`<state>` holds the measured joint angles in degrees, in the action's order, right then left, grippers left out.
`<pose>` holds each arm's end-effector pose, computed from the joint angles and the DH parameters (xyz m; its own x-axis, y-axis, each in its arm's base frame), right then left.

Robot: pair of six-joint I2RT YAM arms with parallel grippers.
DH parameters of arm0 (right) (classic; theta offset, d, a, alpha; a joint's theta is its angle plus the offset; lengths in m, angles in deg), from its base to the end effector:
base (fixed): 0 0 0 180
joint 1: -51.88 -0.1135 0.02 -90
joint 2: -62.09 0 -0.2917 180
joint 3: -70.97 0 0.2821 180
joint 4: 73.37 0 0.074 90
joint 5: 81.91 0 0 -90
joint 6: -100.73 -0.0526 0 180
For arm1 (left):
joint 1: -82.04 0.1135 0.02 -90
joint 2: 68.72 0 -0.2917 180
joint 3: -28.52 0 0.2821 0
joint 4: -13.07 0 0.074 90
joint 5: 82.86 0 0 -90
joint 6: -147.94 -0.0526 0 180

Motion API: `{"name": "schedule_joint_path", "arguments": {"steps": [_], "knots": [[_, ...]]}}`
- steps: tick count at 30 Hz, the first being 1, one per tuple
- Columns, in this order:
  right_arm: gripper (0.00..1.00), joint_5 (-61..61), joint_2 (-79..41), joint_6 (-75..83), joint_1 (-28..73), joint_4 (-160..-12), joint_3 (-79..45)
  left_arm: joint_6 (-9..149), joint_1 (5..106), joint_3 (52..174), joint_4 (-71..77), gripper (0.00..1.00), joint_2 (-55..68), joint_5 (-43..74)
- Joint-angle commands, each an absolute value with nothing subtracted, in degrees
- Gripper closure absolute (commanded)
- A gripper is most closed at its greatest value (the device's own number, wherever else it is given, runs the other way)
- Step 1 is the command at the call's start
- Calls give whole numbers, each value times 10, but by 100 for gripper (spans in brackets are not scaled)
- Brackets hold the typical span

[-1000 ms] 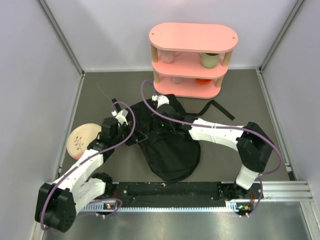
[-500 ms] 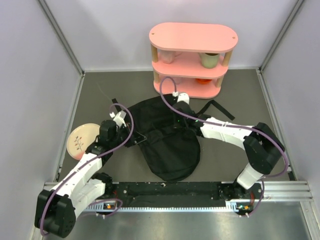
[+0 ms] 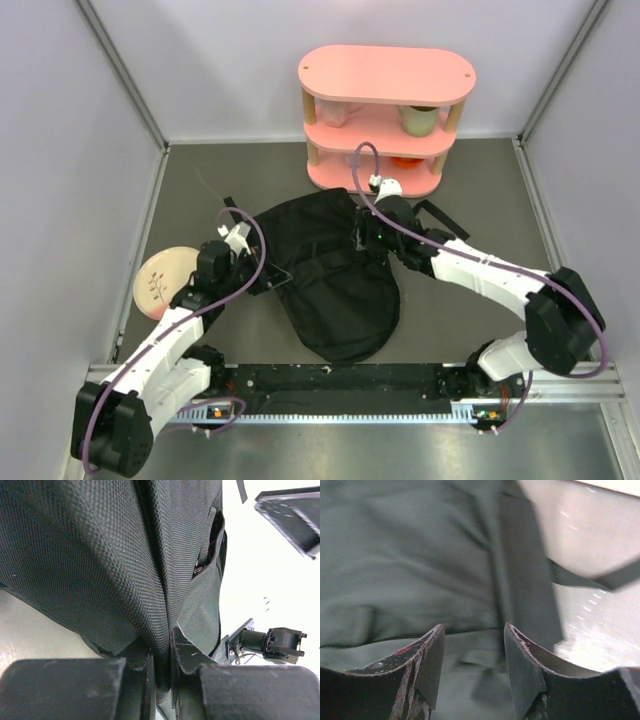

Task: Pack the student bag
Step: Zip the student bag at the center of the board.

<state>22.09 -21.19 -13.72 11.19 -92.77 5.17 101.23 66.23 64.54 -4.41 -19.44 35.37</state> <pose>0.2774 0.2218 0.2434 -0.6153 0.0006 -0.7883 -0.2540 0.9465 0.1989 0.1931 -0.0805 0.2084 -0.7908 -0.4040 -0.4598 0.1222 0.6319 -0.7653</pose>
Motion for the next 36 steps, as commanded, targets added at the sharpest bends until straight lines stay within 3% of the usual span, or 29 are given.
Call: {"name": "schedule_joint_path", "arguments": {"steps": [1, 3, 17, 23, 26, 29, 36], "knots": [[47, 83, -182, -152, 65, -873, -6, 1000, 669, 656, 29, 100, -199, 361], [46, 38, -208, -178, 54, -877, -35, 1000, 670, 656, 31, 100, -198, 361], [47, 33, -333, -228, 30, -899, -84, 1010, 670, 662, 53, 100, -184, 372], [53, 43, -356, -219, 12, -908, -104, 1014, 670, 655, 66, 100, -179, 375], [61, 48, -368, -220, 5, -916, -111, 1016, 670, 653, 72, 100, -174, 380], [97, 70, -381, -222, 4, -922, -114, 1014, 670, 655, 69, 100, -173, 383], [100, 164, -356, -201, 58, -946, -79, 1003, 671, 662, 29, 100, -190, 365]]}}
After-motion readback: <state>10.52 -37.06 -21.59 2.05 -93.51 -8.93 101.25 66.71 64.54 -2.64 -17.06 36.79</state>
